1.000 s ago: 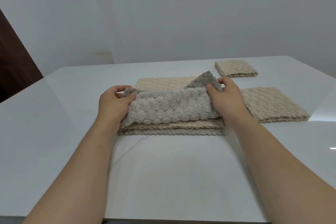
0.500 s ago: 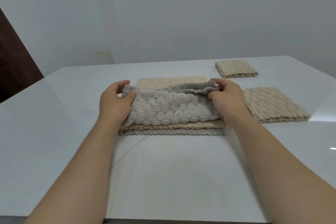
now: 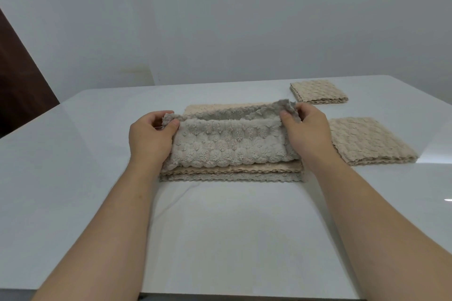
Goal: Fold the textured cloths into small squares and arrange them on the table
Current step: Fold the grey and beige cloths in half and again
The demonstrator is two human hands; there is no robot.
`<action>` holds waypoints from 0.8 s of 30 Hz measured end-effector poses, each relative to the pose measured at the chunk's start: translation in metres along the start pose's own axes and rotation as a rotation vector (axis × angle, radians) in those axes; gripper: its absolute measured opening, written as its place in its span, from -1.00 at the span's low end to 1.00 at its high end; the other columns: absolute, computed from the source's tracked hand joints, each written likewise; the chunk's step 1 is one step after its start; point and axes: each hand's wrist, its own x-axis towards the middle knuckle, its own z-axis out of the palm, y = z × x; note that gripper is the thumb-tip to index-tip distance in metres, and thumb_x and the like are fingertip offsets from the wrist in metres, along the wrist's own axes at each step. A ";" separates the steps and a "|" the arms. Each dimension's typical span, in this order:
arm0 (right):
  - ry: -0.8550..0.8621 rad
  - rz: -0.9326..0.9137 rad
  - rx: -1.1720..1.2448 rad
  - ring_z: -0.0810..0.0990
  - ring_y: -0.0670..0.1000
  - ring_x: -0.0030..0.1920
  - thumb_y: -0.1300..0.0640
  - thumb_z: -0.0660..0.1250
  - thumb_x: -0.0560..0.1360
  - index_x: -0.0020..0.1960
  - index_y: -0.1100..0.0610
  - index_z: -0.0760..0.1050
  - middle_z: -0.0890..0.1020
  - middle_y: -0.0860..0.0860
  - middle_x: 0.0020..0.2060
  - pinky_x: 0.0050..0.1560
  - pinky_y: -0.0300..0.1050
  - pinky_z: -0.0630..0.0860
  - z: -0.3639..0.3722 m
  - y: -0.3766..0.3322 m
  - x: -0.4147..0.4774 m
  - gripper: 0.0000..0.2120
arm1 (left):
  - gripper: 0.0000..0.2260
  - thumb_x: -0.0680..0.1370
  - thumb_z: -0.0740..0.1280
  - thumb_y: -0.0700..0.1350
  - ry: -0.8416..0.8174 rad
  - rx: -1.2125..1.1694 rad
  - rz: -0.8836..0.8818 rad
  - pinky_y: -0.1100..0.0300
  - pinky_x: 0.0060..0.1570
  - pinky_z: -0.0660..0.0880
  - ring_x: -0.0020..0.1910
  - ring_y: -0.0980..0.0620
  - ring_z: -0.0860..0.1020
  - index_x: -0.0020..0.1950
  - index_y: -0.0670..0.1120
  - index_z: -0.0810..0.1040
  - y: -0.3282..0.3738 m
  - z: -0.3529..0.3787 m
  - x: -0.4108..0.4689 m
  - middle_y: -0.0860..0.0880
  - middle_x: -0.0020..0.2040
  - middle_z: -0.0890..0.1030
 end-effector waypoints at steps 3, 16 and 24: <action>0.022 0.000 0.008 0.50 -0.09 -0.32 0.12 0.34 0.62 0.04 -0.03 0.53 0.58 -0.12 -0.22 -0.29 -0.17 0.39 0.000 0.001 0.001 -0.94 | -0.86 0.49 0.52 -0.14 0.010 -0.010 0.010 -0.06 0.14 0.62 -0.10 0.03 0.67 -0.04 0.10 0.69 -0.002 0.001 0.001 0.06 -0.11 0.71; 0.040 0.027 0.028 0.52 -0.15 -0.39 0.22 0.35 0.56 0.08 -0.04 0.58 0.60 -0.16 -0.14 -0.45 -0.32 0.40 -0.001 0.002 0.002 -0.81 | -0.81 0.53 0.46 -0.19 -0.013 -0.049 0.053 0.08 -0.01 0.56 -0.12 0.04 0.60 0.02 0.11 0.67 -0.003 0.001 0.002 -0.06 -0.02 0.71; 0.061 -0.007 -0.051 0.55 -0.13 -0.23 0.06 0.38 0.60 0.05 0.03 0.58 0.60 -0.14 -0.20 -0.22 -0.20 0.42 -0.002 0.003 0.003 -0.93 | -0.80 0.57 0.43 -0.18 -0.022 -0.035 0.093 0.23 -0.15 0.46 -0.30 0.18 0.49 0.10 0.09 0.69 -0.001 0.001 0.000 0.04 -0.15 0.62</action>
